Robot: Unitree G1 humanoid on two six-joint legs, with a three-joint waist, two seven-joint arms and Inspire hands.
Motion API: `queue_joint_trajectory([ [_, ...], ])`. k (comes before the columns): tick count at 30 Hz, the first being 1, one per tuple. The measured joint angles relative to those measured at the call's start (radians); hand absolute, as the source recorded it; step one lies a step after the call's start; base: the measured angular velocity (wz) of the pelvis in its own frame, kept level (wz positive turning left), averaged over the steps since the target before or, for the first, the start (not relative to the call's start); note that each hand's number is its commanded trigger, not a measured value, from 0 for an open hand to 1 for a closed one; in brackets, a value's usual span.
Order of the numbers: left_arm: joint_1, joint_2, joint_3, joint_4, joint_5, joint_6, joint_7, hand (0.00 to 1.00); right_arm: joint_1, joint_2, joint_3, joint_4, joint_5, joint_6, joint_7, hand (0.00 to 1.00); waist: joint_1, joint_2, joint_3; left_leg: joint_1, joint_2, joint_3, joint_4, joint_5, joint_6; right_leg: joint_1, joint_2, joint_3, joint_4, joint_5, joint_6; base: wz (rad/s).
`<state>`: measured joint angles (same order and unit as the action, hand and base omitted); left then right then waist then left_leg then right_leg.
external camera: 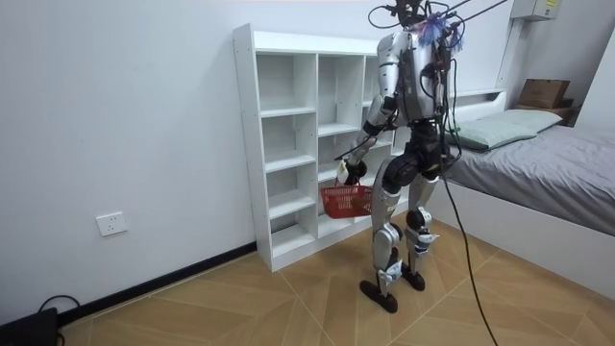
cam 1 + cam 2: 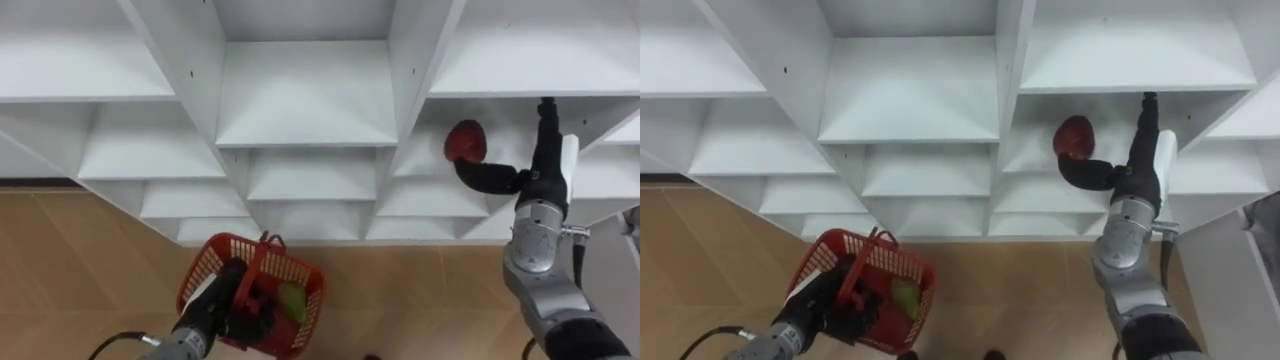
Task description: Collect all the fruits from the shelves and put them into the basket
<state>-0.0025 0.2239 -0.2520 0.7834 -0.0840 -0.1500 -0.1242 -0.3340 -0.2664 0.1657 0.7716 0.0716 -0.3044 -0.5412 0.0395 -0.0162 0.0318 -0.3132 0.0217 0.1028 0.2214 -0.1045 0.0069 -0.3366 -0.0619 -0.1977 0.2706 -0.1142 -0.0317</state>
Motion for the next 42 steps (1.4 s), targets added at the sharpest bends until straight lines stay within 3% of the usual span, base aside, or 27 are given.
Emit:
queue_joint_trajectory([
  [14,-0.021,-0.011,-0.006,-0.003,0.0,0.0,0.003,1.0,-0.039,-0.011,-0.001,0.024,0.018,0.0,0.022,0.0,0.021,0.007,0.005,-0.069,-0.001,-0.004,0.018,0.002,0.004,-0.069,-0.01,-0.007,0.026,-0.005,0.001,0.01],
  [23,-0.03,-0.011,-0.007,-0.003,-0.001,0.001,0.007,1.0,-0.04,-0.013,-0.001,0.056,0.089,0.028,0.04,0.0,0.038,0.007,0.0053,-0.093,-0.003,0.007,0.024,0.003,0.005,-0.11,-0.018,0.003,0.063,-0.014,-0.001,-0.03],
  [27,-0.045,-0.01,-0.026,-0.003,-0.001,0.001,0.026,1.0,-0.042,-0.033,0.011,0.056,0.11,0.04,0.041,0.0,0.049,0.005,0.0067,-0.099,-0.007,0.006,0.033,0.003,0.005,-0.125,-0.026,0.003,0.092,-0.027,-0.003,0.01],
  [34,-0.045,-0.01,-0.04,0.004,0.001,0.019,0.03,1.0,-0.098,-0.041,0.009,0.073,0.127,0.046,0.039,0.0,0.047,-0.006,0.0132,-0.101,-0.006,0.007,0.034,0.004,0.006,-0.131,-0.025,0.007,0.089,-0.027,-0.003,0.0],
  [42,-0.047,-0.01,-0.049,0.009,0.0,0.019,0.035,1.0,-0.134,-0.042,0.009,0.088,0.156,0.046,0.039,0.0,0.048,-0.006,0.0133,-0.117,-0.005,0.004,0.036,0.004,0.006,-0.141,-0.025,0.002,0.09,-0.026,-0.004,0.0],
])
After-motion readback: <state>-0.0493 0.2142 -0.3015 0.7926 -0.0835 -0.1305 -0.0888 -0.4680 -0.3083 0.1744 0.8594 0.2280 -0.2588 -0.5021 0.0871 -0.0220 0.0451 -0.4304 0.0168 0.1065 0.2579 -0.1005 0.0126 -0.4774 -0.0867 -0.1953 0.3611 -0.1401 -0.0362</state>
